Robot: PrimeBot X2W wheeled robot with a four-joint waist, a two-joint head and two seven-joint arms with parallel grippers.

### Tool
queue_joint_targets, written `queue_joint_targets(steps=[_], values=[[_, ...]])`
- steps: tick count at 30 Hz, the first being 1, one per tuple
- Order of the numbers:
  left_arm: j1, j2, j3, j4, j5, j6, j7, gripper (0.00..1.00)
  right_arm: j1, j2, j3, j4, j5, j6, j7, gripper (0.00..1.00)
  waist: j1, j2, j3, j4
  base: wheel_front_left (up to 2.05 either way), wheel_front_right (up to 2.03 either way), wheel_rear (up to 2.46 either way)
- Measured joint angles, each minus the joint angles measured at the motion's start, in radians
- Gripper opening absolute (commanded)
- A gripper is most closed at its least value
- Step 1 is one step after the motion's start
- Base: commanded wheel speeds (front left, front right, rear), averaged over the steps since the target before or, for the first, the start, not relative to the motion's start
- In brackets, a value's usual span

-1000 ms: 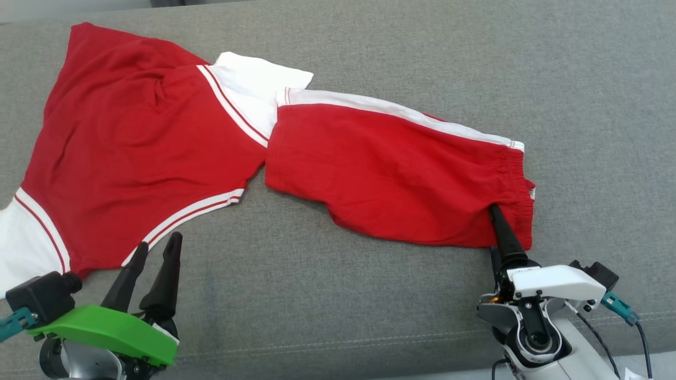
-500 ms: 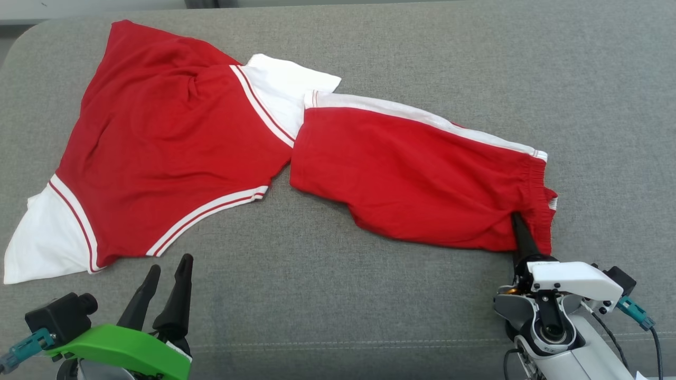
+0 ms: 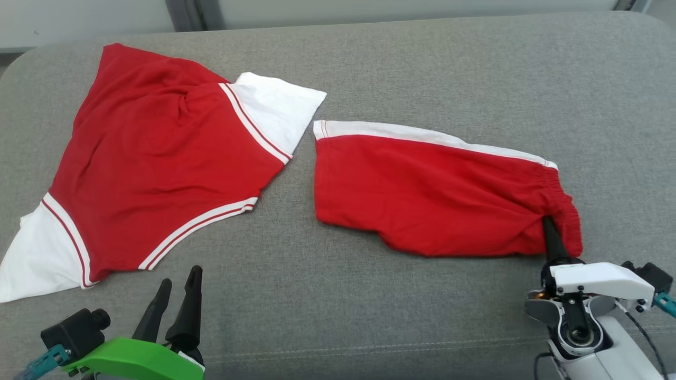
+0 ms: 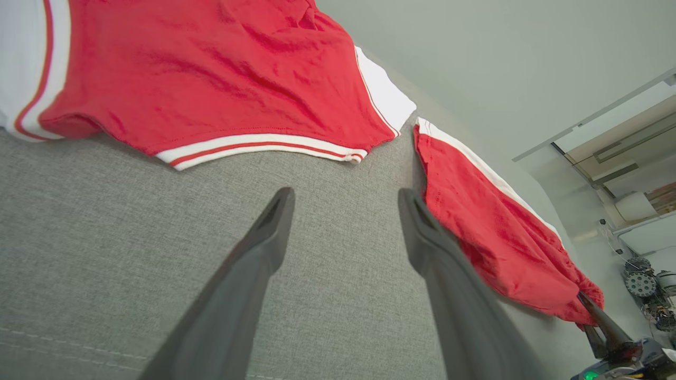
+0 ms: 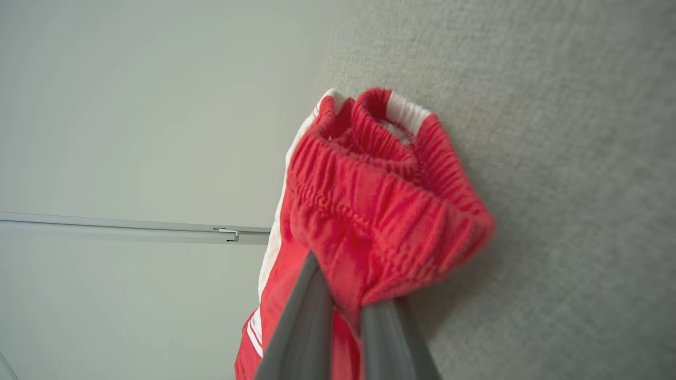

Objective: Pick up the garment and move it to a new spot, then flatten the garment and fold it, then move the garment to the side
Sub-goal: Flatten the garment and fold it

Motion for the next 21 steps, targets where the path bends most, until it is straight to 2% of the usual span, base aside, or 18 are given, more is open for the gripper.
queue_joint_targets(steps=[8,13,17,21], values=[[0.004,-0.016,-0.004,0.024,-0.002,0.0,-0.012,1.0,0.081,-0.15,-0.091,0.011,-0.07,0.0,0.0,0.0,0.0,0.0,-0.029,-0.04,0.0,0.0,0.0],[0.004,-0.038,-0.022,0.029,-0.007,0.0,-0.014,1.0,0.109,-0.258,-0.153,0.005,-0.177,0.0,0.0,0.0,0.0,0.0,-0.053,-0.049,0.0,0.0,0.0],[0.004,-0.046,-0.032,0.033,-0.009,0.0,-0.02,1.0,0.103,-0.293,-0.127,-0.051,-0.295,-0.012,0.0,0.0,-0.0001,0.0,-0.062,-0.041,0.0,0.0,0.0],[0.004,-0.064,-0.052,0.034,-0.01,0.0,-0.02,1.0,0.076,-0.328,-0.05,-0.117,-0.403,-0.023,0.0,0.0,0.0,0.0,-0.06,-0.021,0.0,0.0,0.0]])
